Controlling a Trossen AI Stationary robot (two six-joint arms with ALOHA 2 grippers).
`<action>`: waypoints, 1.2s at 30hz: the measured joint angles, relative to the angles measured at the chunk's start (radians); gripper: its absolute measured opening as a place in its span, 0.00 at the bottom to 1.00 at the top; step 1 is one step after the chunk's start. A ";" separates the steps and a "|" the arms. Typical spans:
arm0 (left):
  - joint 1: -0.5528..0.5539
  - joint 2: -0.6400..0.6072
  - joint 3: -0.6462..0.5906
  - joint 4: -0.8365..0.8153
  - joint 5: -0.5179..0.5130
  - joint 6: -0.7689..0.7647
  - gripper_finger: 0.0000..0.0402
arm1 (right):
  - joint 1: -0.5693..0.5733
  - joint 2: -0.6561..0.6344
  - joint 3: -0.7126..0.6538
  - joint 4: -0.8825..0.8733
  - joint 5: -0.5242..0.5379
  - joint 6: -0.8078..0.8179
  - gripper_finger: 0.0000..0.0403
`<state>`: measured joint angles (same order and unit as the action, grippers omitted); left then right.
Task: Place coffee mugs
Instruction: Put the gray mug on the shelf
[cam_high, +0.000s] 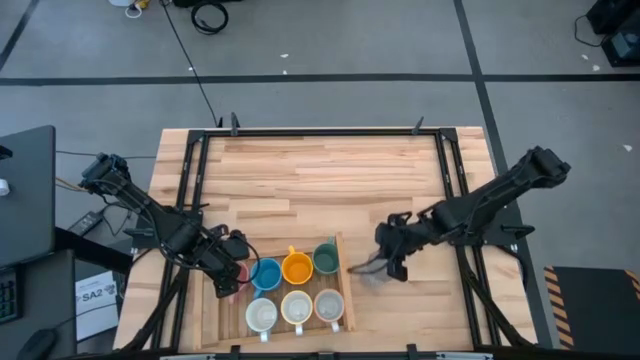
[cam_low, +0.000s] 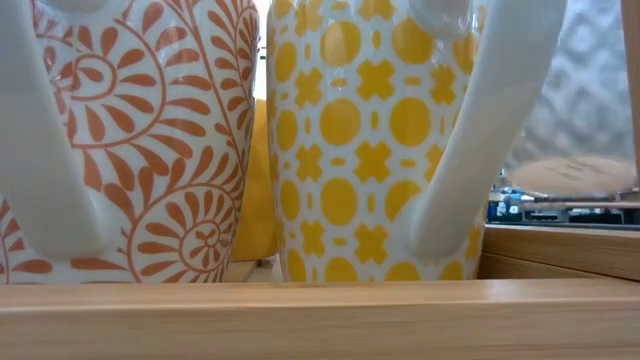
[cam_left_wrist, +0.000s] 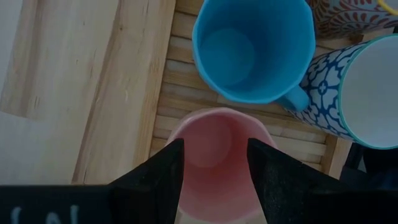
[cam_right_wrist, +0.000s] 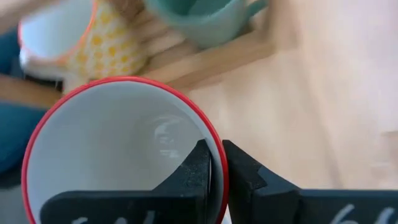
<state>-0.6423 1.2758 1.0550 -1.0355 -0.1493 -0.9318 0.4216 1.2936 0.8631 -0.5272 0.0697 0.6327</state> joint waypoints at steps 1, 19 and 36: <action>0.000 0.000 0.000 0.000 0.000 0.000 0.46 | -0.015 -0.018 0.000 -0.011 0.013 0.000 0.08; 0.000 -0.016 0.000 -0.004 0.016 0.000 0.46 | -0.342 -0.176 0.000 0.060 0.300 0.035 0.08; 0.259 -0.108 0.000 0.162 -0.513 -0.035 0.46 | -0.550 0.062 0.000 0.670 0.546 -0.202 0.08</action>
<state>-0.3834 1.1677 1.0546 -0.8732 -0.6621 -0.9669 -0.1283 1.3551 0.8631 0.1432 0.6158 0.4305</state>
